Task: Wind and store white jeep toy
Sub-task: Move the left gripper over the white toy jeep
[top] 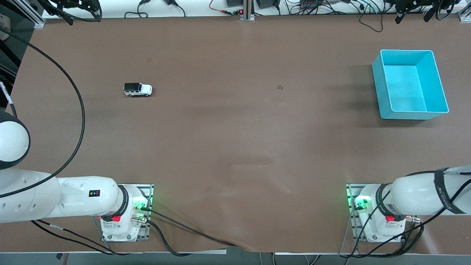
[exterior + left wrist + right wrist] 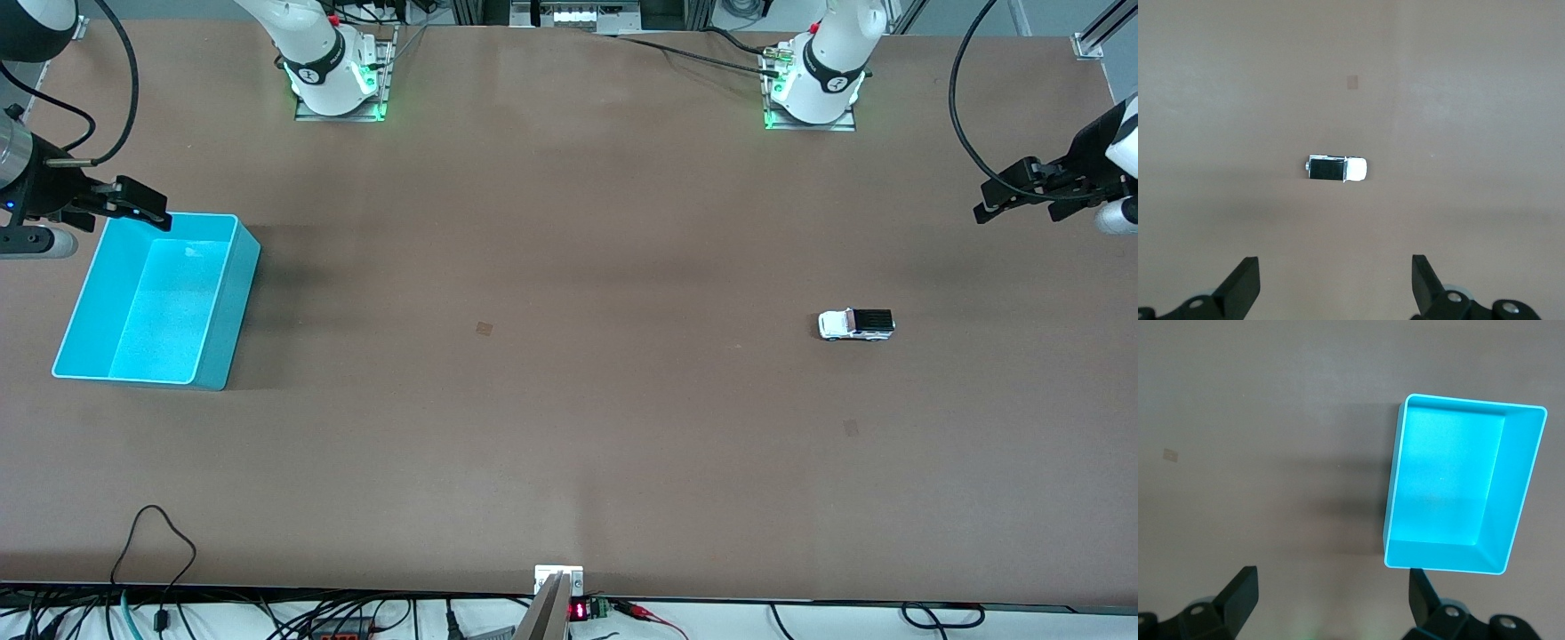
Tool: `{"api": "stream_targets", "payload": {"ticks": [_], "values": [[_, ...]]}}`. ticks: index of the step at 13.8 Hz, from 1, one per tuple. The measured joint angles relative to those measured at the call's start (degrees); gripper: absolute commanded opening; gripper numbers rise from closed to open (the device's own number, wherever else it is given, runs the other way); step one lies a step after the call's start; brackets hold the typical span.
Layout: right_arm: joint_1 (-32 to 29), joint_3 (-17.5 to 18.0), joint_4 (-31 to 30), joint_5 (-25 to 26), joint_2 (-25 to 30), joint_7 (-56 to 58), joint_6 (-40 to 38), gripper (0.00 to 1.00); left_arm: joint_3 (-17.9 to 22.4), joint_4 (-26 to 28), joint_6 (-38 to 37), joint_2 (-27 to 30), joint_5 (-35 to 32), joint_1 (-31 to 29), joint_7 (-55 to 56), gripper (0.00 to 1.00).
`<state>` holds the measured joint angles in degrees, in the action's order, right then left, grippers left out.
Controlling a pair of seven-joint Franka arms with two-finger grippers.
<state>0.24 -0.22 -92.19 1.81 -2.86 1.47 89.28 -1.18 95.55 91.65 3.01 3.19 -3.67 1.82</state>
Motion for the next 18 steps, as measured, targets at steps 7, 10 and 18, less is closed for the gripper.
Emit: {"api": "stream_targets", "payload": {"ticks": [7,10,18], "values": [[-0.75,-0.01,-0.03,-0.01,-0.40,-0.01,0.38,1.00,-1.05,0.61,-0.25,0.20,-0.77,0.03,0.10,1.00],[-0.72,0.05,-0.02,-0.01,-0.39,-0.01,0.41,1.00,-1.59,1.62,-0.87,-1.82,-0.78,0.30,0.08,1.00],[-0.72,0.06,-0.01,-0.01,-0.41,-0.01,0.69,1.00,-3.38,3.39,2.71,-13.25,-0.85,1.82,-2.59,1.00]]}}
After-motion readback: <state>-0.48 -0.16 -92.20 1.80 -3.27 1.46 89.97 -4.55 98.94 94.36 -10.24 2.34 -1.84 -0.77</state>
